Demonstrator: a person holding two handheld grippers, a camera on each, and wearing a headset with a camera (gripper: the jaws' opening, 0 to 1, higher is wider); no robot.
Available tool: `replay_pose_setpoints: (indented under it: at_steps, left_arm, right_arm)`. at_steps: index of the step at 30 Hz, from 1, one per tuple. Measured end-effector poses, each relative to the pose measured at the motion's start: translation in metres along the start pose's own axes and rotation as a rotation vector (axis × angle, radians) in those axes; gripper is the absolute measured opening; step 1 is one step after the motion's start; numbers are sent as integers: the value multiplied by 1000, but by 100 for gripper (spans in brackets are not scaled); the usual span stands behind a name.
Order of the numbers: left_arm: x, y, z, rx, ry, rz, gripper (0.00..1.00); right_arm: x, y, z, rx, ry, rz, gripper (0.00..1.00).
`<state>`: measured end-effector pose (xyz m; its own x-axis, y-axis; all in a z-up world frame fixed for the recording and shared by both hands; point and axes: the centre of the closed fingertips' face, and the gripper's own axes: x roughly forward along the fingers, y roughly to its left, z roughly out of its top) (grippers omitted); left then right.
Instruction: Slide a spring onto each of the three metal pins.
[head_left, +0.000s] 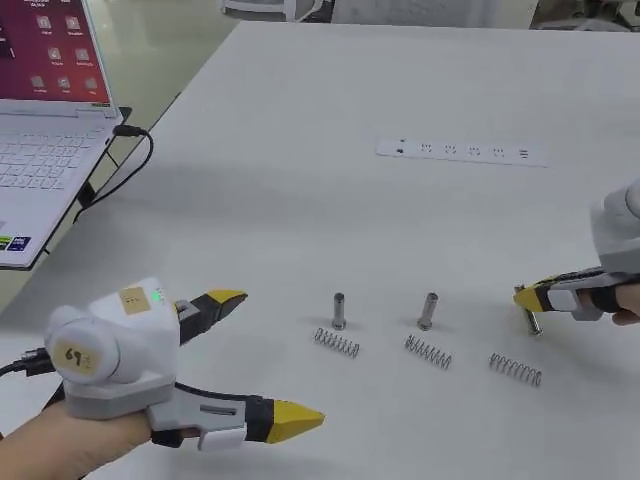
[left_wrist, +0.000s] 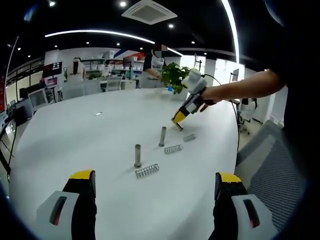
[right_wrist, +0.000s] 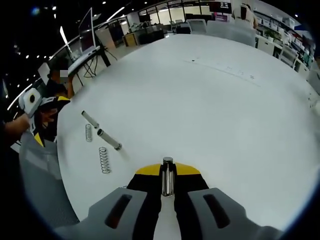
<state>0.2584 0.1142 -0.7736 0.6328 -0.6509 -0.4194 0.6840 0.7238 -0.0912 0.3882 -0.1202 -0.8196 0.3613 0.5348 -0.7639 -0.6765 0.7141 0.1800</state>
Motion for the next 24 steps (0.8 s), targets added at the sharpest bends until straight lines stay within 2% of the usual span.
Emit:
replay_pose_setpoints:
  at_steps: [12, 24]
  left_arm:
    - [0, -1, 2, 1, -4, 0, 96]
    - [0, -1, 1, 2, 1, 0, 96]
  right_arm:
    - [-3, 1, 8, -12, -68, 2, 5]
    - [-3, 1, 10, -10, -86, -2, 5]
